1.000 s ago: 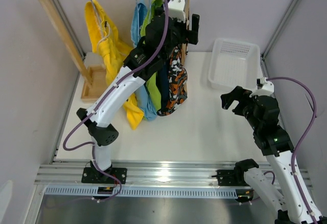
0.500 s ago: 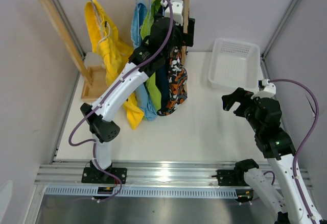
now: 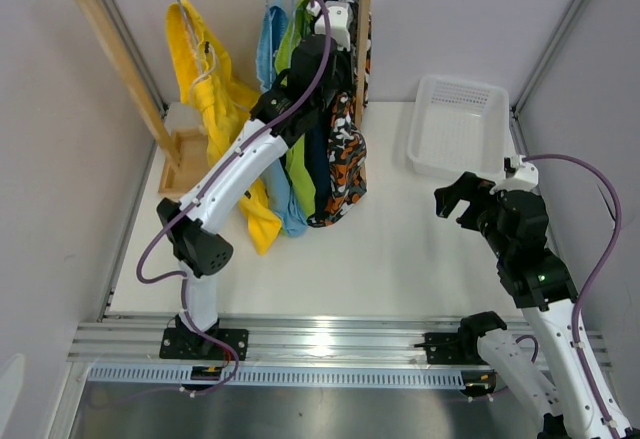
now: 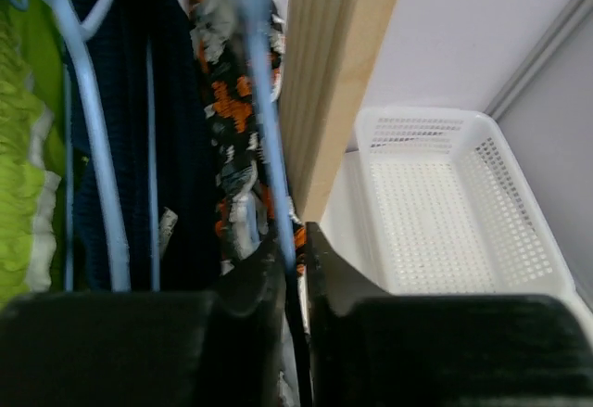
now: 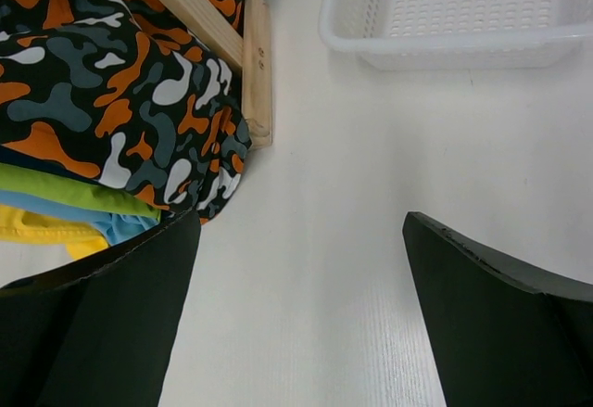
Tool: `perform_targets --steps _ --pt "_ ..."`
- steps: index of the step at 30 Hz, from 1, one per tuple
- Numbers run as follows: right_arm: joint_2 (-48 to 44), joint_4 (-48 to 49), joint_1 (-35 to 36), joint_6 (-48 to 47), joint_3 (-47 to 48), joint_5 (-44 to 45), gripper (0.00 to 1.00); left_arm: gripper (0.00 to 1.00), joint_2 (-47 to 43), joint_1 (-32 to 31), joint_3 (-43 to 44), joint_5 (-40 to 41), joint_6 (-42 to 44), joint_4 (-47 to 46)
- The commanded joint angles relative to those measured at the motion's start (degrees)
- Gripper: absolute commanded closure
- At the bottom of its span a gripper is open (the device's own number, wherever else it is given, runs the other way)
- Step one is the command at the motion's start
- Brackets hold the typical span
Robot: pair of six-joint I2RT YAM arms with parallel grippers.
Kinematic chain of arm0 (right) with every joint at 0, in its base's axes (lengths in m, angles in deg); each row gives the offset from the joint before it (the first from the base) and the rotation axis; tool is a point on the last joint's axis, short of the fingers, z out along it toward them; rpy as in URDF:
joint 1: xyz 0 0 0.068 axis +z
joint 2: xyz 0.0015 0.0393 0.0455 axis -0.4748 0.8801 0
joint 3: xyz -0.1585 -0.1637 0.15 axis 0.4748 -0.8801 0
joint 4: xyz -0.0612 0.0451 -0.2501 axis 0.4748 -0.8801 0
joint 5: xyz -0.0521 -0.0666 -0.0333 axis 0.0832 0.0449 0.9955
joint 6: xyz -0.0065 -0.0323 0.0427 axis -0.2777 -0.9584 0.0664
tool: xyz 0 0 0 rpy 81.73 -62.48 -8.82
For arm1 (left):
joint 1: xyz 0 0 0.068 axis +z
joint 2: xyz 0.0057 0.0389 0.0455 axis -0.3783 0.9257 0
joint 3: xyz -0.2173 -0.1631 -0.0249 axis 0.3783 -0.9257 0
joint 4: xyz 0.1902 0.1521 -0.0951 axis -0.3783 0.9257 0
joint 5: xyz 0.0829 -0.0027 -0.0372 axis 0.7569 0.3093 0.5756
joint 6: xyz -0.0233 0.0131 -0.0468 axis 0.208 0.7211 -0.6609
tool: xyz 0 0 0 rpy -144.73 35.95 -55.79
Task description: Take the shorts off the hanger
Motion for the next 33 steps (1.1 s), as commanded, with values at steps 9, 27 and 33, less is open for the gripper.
perform_targets --steps 9,27,33 --pt "0.69 0.65 0.31 -0.61 0.17 1.95 0.0 1.0 -1.72 1.51 6.21 -0.59 2.5 3.61" --pt "0.52 -0.4 0.31 -0.26 3.85 2.84 0.01 1.0 -19.9 1.34 4.83 -1.28 6.29 11.26" --pt "-1.15 3.9 0.22 -5.08 8.86 -16.17 0.01 1.0 -37.12 -1.9 -19.69 -4.54 3.3 13.45"
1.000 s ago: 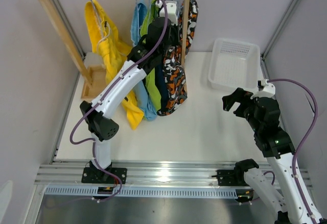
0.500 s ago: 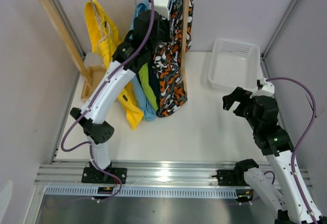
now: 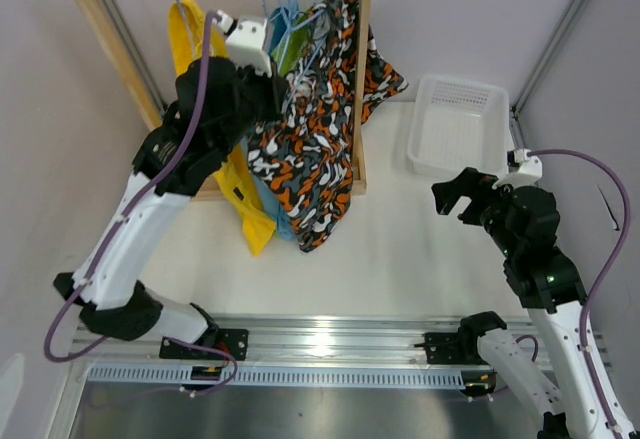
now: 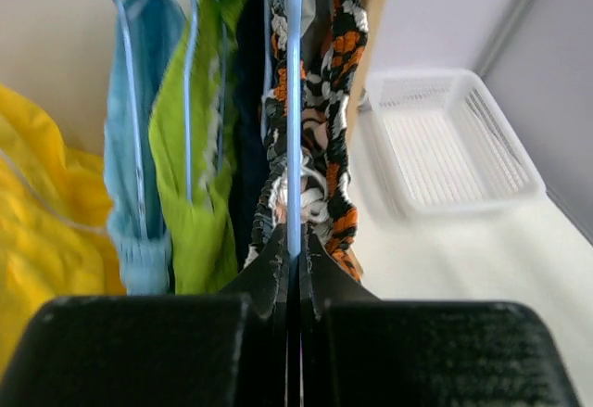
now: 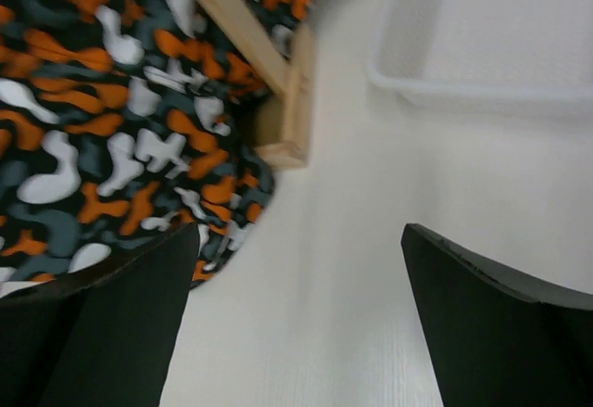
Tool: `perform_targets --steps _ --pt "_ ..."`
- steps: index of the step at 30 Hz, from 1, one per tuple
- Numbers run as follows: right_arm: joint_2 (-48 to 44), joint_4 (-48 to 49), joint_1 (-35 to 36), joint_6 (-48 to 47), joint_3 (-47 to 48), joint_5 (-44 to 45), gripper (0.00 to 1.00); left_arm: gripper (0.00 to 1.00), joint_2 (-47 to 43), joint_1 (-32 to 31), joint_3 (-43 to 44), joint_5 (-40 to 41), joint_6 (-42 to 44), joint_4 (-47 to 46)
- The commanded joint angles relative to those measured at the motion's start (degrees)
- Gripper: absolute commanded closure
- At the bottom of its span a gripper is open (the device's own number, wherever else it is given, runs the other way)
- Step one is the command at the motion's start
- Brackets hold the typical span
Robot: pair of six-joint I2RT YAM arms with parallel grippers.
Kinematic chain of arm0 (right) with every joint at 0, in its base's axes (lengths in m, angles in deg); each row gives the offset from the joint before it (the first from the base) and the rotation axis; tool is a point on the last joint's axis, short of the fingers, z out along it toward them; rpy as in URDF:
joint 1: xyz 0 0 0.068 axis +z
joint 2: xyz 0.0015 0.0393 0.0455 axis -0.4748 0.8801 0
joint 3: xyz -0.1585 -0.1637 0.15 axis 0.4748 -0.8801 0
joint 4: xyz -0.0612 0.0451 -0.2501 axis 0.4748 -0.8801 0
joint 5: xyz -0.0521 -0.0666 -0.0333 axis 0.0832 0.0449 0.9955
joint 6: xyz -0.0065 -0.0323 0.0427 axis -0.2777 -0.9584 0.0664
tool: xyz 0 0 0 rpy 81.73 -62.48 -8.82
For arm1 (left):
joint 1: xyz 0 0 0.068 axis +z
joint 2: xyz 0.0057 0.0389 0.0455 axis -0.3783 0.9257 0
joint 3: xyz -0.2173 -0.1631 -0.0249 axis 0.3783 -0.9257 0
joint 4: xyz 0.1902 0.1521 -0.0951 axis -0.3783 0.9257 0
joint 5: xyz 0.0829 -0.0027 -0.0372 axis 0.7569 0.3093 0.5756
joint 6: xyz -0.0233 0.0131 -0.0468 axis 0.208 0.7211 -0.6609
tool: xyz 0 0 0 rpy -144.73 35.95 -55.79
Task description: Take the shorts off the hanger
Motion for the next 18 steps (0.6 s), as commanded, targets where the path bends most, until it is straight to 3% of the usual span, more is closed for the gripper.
perform_targets --steps 1,3,8,14,18 --pt "-1.68 5.5 0.31 -3.67 5.48 -15.83 0.01 1.0 -10.12 -3.0 -10.01 -2.46 -1.27 0.52" --pt "-1.77 8.66 0.31 -3.24 7.68 -23.22 0.01 1.0 -15.05 -5.55 -14.52 -2.29 -1.01 3.67" --pt "-0.28 14.63 0.31 -0.69 11.02 -27.28 0.01 1.0 -21.2 -8.11 -15.24 -4.21 -3.46 13.16" --pt "4.98 19.21 0.4 0.55 17.16 -38.17 0.01 1.0 -28.33 -8.73 -14.62 -23.96 -6.89 17.22" --pt "7.98 19.48 0.49 -1.47 20.51 -38.8 0.01 1.0 -29.39 -8.73 -11.82 -31.01 -7.42 19.06"
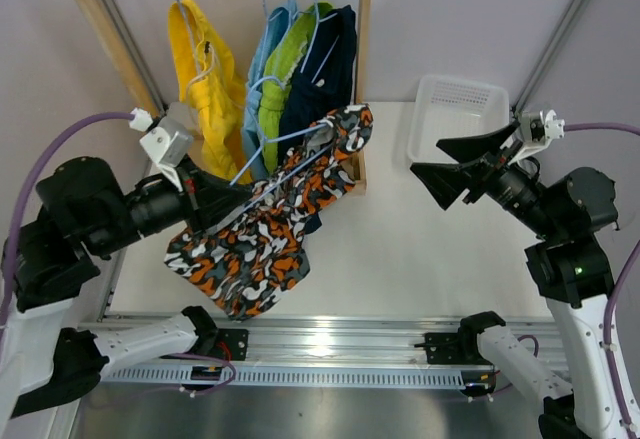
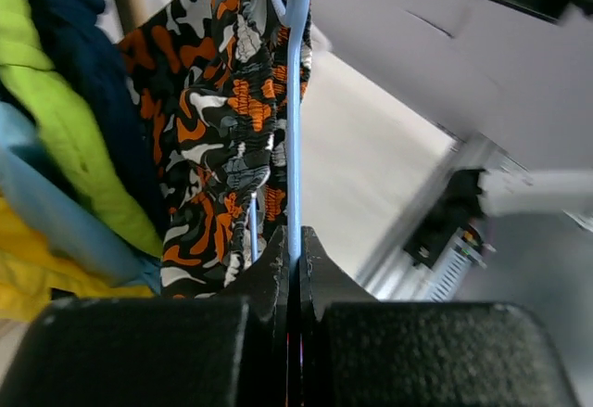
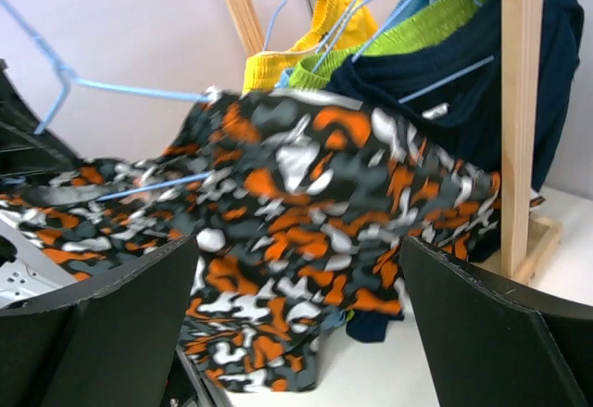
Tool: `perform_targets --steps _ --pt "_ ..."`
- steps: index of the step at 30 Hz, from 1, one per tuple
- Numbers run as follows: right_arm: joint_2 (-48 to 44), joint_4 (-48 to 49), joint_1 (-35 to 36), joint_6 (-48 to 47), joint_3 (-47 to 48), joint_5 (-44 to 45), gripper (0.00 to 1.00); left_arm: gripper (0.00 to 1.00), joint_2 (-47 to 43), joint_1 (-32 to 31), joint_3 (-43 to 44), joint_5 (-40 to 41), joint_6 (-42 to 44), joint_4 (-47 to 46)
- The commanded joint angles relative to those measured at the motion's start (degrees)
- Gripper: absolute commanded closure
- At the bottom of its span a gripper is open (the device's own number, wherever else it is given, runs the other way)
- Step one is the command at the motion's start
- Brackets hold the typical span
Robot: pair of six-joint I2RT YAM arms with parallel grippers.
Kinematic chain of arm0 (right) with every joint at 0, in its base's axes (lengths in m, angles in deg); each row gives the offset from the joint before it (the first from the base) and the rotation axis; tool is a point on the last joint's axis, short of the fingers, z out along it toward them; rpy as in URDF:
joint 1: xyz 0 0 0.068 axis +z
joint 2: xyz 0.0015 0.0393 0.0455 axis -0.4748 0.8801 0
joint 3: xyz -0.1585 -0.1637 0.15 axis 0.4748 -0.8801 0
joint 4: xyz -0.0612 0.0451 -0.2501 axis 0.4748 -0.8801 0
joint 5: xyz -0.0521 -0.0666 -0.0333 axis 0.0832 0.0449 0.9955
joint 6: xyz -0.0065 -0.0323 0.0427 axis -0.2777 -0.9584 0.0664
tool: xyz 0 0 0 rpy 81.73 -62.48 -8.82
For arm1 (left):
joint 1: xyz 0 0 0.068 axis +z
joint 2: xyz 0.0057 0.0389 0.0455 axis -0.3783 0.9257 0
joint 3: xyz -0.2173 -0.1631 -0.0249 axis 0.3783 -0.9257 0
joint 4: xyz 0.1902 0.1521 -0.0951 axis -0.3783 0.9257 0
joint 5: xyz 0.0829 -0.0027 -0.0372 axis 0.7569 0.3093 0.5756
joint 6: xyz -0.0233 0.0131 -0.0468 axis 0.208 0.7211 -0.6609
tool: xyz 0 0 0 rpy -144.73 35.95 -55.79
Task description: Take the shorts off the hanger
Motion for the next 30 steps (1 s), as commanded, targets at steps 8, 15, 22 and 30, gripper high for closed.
perform_targets --steps 8,15,22,30 --pt "8.94 3.57 3.47 -6.22 5.4 -0.54 0.01 1.0 4.15 -0.46 17.92 -15.6 -2.03 1.08" --pt "12.63 5.41 9.27 -9.57 4.09 4.21 0.01 1.0 7.5 -0.46 21.21 -19.38 -3.34 -0.67" --pt "11.15 8.49 10.86 -10.61 2.15 13.41 1.0 1.0 6.45 -0.46 17.6 -13.07 -2.99 1.24" --pt "9.47 6.56 -1.57 -8.52 4.87 20.76 1.0 1.0 3.82 -0.46 13.12 1.79 -3.43 10.13"
